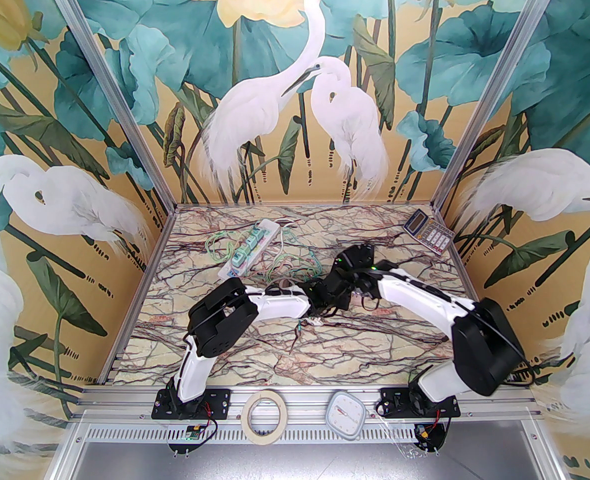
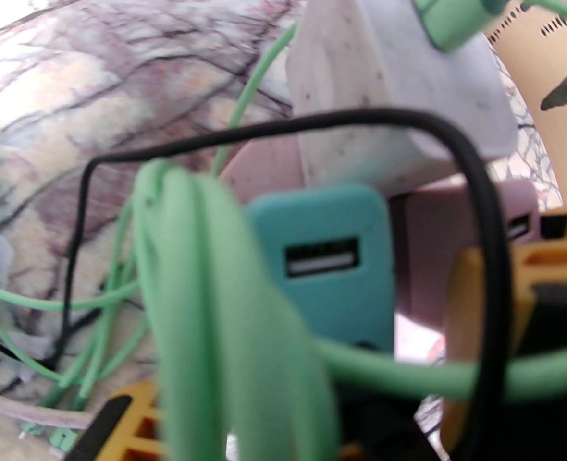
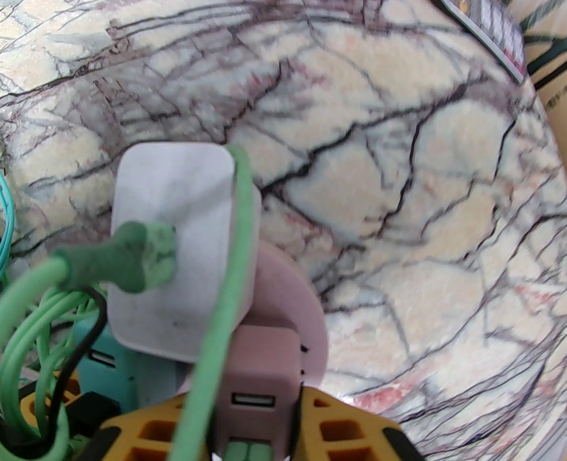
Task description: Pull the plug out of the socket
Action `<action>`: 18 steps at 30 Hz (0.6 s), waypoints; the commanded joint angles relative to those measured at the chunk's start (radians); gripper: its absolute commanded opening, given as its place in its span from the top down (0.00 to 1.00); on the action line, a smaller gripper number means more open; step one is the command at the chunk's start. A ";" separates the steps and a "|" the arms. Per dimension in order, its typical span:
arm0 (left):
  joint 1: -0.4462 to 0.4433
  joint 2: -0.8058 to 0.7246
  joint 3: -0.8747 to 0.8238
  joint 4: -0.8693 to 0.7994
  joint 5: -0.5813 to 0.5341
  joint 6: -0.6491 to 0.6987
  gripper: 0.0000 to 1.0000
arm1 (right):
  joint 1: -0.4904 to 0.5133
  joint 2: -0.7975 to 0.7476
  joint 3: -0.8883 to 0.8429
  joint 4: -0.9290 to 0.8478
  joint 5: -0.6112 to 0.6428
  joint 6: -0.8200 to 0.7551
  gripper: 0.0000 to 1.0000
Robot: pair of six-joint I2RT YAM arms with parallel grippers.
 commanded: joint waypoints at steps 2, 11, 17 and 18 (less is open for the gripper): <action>-0.034 0.107 -0.032 -0.154 0.052 0.032 0.76 | 0.108 0.038 0.021 0.072 -0.194 -0.024 0.71; -0.034 0.112 -0.033 -0.153 0.054 0.028 0.76 | -0.153 -0.235 -0.147 0.146 -0.376 -0.022 0.71; -0.034 0.124 -0.033 -0.152 0.057 0.029 0.76 | -0.275 -0.333 -0.206 0.132 -0.426 -0.038 0.71; -0.034 0.125 -0.033 -0.152 0.060 0.029 0.76 | -0.274 -0.336 -0.209 0.135 -0.433 -0.035 0.71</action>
